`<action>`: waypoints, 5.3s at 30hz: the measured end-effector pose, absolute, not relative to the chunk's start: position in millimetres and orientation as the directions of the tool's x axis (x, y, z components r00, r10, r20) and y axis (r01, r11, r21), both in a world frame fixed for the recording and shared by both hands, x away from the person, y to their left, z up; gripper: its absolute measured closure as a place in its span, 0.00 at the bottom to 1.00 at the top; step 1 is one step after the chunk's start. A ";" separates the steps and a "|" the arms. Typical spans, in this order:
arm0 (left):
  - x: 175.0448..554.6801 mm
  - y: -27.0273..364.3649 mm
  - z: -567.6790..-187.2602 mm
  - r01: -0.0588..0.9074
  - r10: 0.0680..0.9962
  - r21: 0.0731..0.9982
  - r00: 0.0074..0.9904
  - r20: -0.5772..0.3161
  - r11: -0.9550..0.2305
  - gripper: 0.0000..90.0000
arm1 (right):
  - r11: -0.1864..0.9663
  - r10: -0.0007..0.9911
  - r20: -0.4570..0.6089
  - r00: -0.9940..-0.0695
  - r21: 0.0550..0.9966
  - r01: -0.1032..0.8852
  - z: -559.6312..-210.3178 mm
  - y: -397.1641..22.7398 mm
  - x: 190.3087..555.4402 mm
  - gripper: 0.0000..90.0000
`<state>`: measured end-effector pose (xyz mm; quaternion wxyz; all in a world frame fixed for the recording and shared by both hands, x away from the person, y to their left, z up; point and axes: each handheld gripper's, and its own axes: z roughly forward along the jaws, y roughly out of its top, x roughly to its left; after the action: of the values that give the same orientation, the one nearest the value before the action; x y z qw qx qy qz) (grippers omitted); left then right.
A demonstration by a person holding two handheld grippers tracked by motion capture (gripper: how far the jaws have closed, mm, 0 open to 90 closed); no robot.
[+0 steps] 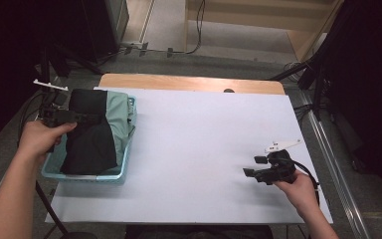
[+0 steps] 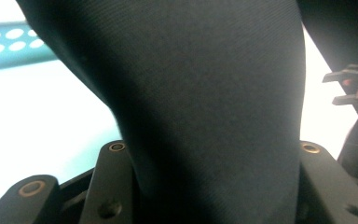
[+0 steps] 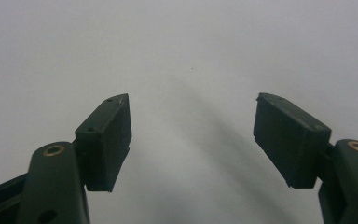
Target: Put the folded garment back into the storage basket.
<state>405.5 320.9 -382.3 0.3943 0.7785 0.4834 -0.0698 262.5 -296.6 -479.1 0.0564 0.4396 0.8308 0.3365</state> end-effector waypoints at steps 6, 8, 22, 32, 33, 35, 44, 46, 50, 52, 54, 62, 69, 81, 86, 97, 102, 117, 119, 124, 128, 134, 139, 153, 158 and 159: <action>404.7 333.2 -387.5 0.818 0.730 0.537 0.495 -0.471 -0.207 0.62 | 0.387 0.770 0.201 -0.606 0.608 0.693 -479.5 -297.1 262.8 0.29; 404.5 335.8 -388.3 0.819 0.741 0.536 0.487 -0.462 -0.204 0.62 | 0.388 0.769 0.200 -0.607 0.608 0.692 -479.5 -296.8 262.7 0.29; 413.0 332.9 -401.2 0.836 0.778 0.504 0.460 -0.428 -0.217 0.61 | 0.391 0.768 0.200 -0.608 0.606 0.693 -479.6 -296.5 262.9 0.29; 423.4 310.6 -411.2 0.828 0.766 0.509 0.481 -0.426 -0.236 0.59 | 0.390 0.767 0.200 -0.609 0.608 0.692 -479.5 -296.3 262.9 0.29; 425.5 306.7 -412.6 0.827 0.763 0.510 0.482 -0.429 -0.235 0.59 | 0.390 0.768 0.200 -0.609 0.608 0.691 -479.4 -296.2 262.8 0.29; 426.4 305.2 -413.4 0.827 0.764 0.510 0.482 -0.428 -0.236 0.58 | 0.391 0.767 0.199 -0.610 0.608 0.690 -479.4 -296.4 262.8 0.29; 429.0 302.9 -420.8 0.799 0.831 0.550 0.463 -0.309 -0.241 0.42 | 0.390 0.768 0.199 -0.609 0.609 0.691 -479.1 -297.1 262.7 0.29; 429.4 300.7 -422.4 0.791 0.856 0.554 0.454 -0.245 -0.261 0.36 | 0.389 0.767 0.201 -0.609 0.609 0.691 -479.3 -296.8 262.8 0.29; 430.7 300.1 -424.5 0.792 0.882 0.559 0.422 -0.211 -0.246 0.25 | 0.388 0.769 0.200 -0.607 0.609 0.692 -479.1 -296.8 262.6 0.29; 431.3 301.6 -424.5 0.792 0.884 0.566 0.413 -0.220 -0.229 0.23 | 0.388 0.768 0.200 -0.608 0.610 0.691 -479.0 -297.0 262.4 0.29; 432.2 304.1 -424.2 0.795 0.887 0.572 0.396 -0.238 -0.201 0.20 | 0.388 0.768 0.200 -0.608 0.610 0.691 -479.0 -297.1 262.3 0.29; 426.1 308.1 -417.0 0.754 0.914 0.606 0.391 -0.105 -0.253 0.15 | 0.385 0.769 0.203 -0.606 0.609 0.693 -478.6 -297.2 262.1 0.29; 423.1 320.0 -405.9 0.750 0.922 0.627 0.365 -0.130 -0.209 0.15 | 0.391 0.766 0.199 -0.611 0.610 0.689 -478.9 -296.8 262.6 0.29; 417.5 317.0 -388.0 0.725 0.893 0.662 0.407 -0.191 -0.188 0.17 | 0.392 0.766 0.199 -0.611 0.610 0.689 -479.2 -296.2 262.5 0.29; 419.4 307.4 -389.4 0.727 0.888 0.653 0.421 -0.182 -0.211 0.19 | 0.391 0.767 0.198 -0.610 0.609 0.690 -479.0 -297.2 262.5 0.29; 427.8 287.3 -397.2 0.730 0.886 0.659 0.413 -0.212 -0.183 0.74 | 0.391 0.765 0.200 -0.612 0.610 0.689 -479.4 -297.0 263.2 0.29; 434.0 282.9 -406.6 0.735 0.900 0.650 0.395 -0.184 -0.190 0.93 | 0.392 0.765 0.200 -0.612 0.610 0.689 -479.4 -297.4 263.0 0.29; 453.2 272.1 -439.9 0.724 0.881 0.645 0.444 -0.163 -0.245 0.92 | 0.393 0.768 0.200 -0.609 0.603 0.694 -480.8 -297.1 262.6 0.29; 454.6 269.5 -444.8 0.725 0.881 0.640 0.447 -0.157 -0.254 0.92 | 0.394 0.768 0.199 -0.608 0.602 0.694 -480.9 -297.1 262.2 0.29; 457.3 258.5 -457.8 0.740 0.867 0.594 0.479 -0.137 -0.315 0.92 | 0.398 0.768 0.193 -0.610 0.602 0.692 -480.8 -297.9 261.3 0.29; 457.3 260.9 -460.6 0.750 0.861 0.592 0.477 -0.177 -0.295 0.93 | 0.399 0.769 0.192 -0.610 0.602 0.692 -480.8 -298.6 260.8 0.29; 453.1 260.7 -468.3 0.750 0.850 0.593 0.489 -0.197 -0.294 0.94 | 0.404 0.765 0.191 -0.614 0.600 0.691 -480.9 -297.4 260.9 0.29; 452.2 256.5 -472.1 0.760 0.832 0.571 0.508 -0.222 -0.312 0.94 | 0.404 0.765 0.193 -0.614 0.598 0.692 -480.8 -296.6 260.5 0.29; 446.4 257.8 -478.8 0.783 0.788 0.528 0.535 -0.304 -0.328 1.00 | 0.406 0.764 0.191 -0.616 0.600 0.689 -481.1 -297.2 260.3 0.29; 444.6 256.2 -477.7 0.784 0.776 0.509 0.551 -0.308 -0.355 1.00 | 0.407 0.764 0.193 -0.616 0.598 0.691 -480.8 -296.0 259.7 0.29; 444.4 255.7 -477.6 0.782 0.774 0.510 0.554 -0.306 -0.358 1.00 | 0.404 0.764 0.195 -0.615 0.599 0.692 -480.7 -295.8 259.6 0.29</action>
<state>444.4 255.7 -477.6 0.3132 0.8240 0.4721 -0.0061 259.6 -295.8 -480.7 0.0548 0.4352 0.8361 0.3294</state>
